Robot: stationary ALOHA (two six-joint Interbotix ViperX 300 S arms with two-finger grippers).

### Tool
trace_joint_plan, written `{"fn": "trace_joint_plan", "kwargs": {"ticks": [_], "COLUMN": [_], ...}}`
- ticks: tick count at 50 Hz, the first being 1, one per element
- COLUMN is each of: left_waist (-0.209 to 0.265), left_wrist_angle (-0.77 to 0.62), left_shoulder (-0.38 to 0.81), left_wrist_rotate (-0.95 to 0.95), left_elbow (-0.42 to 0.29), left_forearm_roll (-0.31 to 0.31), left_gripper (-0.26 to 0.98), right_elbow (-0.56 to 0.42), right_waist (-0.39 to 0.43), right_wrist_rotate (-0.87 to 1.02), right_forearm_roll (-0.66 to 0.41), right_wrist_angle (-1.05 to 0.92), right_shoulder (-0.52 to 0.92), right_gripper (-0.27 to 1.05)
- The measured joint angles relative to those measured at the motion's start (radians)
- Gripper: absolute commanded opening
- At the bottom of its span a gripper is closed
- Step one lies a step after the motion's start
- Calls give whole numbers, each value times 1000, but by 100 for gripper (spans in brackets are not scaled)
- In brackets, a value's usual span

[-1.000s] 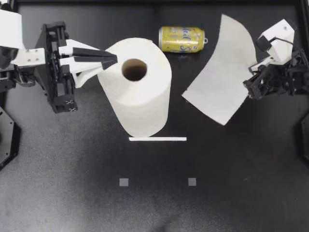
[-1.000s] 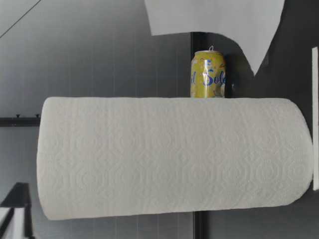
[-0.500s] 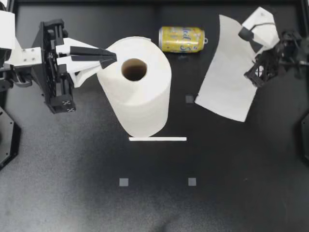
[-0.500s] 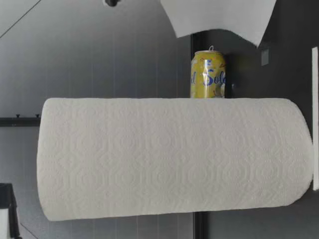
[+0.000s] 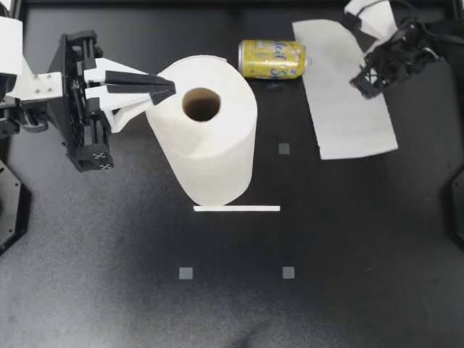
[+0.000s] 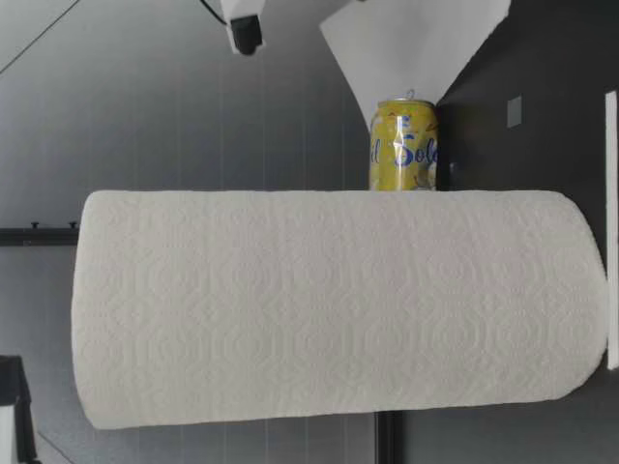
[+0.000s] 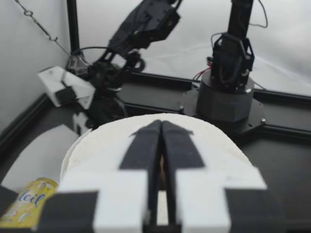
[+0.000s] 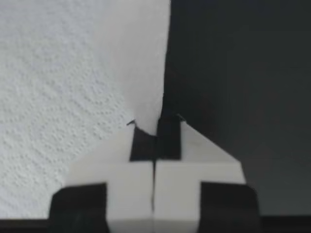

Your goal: Pick up a piece of paper towel and place it on the spilled liquid.

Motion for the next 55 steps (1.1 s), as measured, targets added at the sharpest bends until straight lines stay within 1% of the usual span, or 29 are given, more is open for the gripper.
{"fn": "trace_joint_plan", "kwargs": {"ticks": [10,16,26,32,36,40,44,47,50,55], "left_waist": [-2,-2,-3,-3,-3,-3,-3,-3,-2,-3], "left_wrist_angle": [0,0,0,0,0,0,0,0,0,0], "left_shoulder": [-15,-26,-26,-28,-28,-26,-28,-26,-28,-28], "left_wrist_rotate": [0,-2,0,-2,-2,0,0,0,0,0], "left_elbow": [2,0,2,2,2,2,3,3,5,3], "left_forearm_roll": [0,0,0,0,-2,0,0,0,0,0], "left_gripper": [10,10,10,10,10,10,10,10,10,10], "right_elbow": [-54,-60,-63,-61,-63,-63,-63,-61,-61,-60], "right_waist": [-32,-52,-52,-52,-52,-52,-52,-52,-52,-52], "right_wrist_rotate": [9,14,21,40,52,67,84,95,98,98], "right_forearm_roll": [0,0,0,0,0,0,0,0,0,0], "right_wrist_angle": [-2,-6,-15,-17,-18,-17,-17,-17,-17,-17], "right_shoulder": [44,46,46,46,46,44,44,43,38,32], "right_gripper": [-17,-17,-14,-3,11,28,50,62,67,66]}}
